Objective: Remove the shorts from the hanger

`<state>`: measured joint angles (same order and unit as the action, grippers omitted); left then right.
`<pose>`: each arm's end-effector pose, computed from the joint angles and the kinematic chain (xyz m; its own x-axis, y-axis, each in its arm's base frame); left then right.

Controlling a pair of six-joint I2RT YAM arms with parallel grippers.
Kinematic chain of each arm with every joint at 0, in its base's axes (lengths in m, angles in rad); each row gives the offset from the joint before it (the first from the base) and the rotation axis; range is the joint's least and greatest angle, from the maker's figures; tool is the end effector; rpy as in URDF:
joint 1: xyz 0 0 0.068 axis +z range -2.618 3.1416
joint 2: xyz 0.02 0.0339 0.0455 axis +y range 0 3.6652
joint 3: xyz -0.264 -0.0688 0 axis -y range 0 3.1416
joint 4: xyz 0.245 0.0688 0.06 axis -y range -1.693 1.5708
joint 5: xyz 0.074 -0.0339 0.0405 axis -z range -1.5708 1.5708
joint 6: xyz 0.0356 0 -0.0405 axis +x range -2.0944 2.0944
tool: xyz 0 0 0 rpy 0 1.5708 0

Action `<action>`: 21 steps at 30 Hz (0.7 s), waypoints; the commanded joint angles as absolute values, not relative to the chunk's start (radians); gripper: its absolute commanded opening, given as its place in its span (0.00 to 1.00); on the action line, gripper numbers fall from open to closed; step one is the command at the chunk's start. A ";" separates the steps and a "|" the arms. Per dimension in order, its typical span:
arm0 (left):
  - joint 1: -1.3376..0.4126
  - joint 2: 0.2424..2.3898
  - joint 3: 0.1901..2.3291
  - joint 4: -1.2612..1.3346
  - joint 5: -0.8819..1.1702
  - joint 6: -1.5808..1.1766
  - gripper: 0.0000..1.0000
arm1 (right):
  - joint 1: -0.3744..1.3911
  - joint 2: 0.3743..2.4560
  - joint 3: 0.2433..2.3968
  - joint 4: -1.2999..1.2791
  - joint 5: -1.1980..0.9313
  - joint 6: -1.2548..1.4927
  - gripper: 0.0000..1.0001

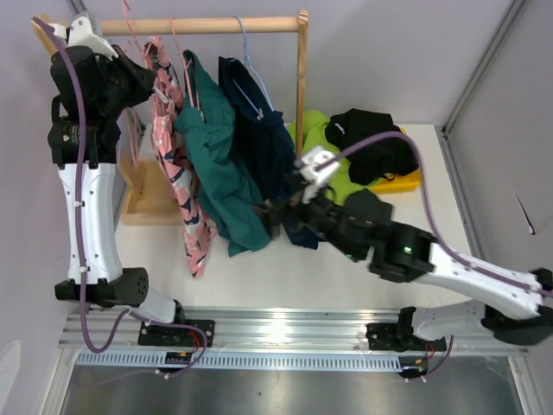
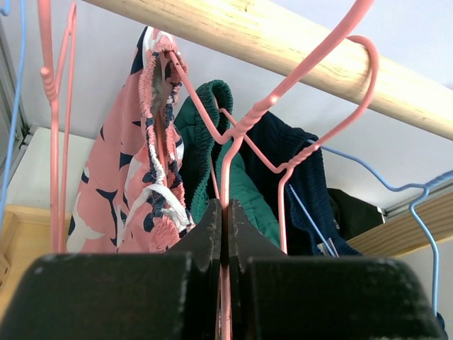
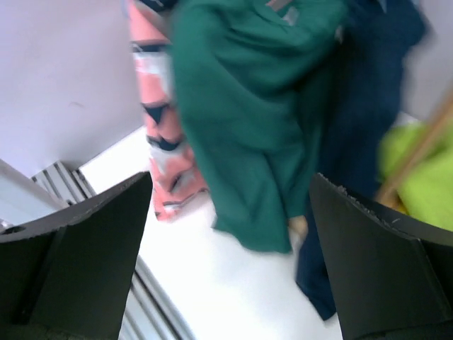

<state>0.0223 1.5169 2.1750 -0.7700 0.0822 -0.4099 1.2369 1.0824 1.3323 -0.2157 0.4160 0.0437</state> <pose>0.2717 0.0031 0.5622 -0.1260 -0.4001 -0.9078 0.0099 0.9145 -0.4044 0.0874 0.2080 0.4690 -0.0208 0.0620 -0.9979 -0.7316 0.6793 0.0575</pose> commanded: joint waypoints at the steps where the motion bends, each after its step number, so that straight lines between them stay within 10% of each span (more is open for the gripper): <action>1: 0.014 1.453 2.200 -0.724 0.097 -0.410 0.00 | 1.296 1.278 1.518 -0.127 0.526 -0.051 1.00; 21: 0.015 1.276 2.025 -0.719 0.170 -0.413 0.00 | 1.350 1.954 2.125 -0.143 0.422 0.020 0.99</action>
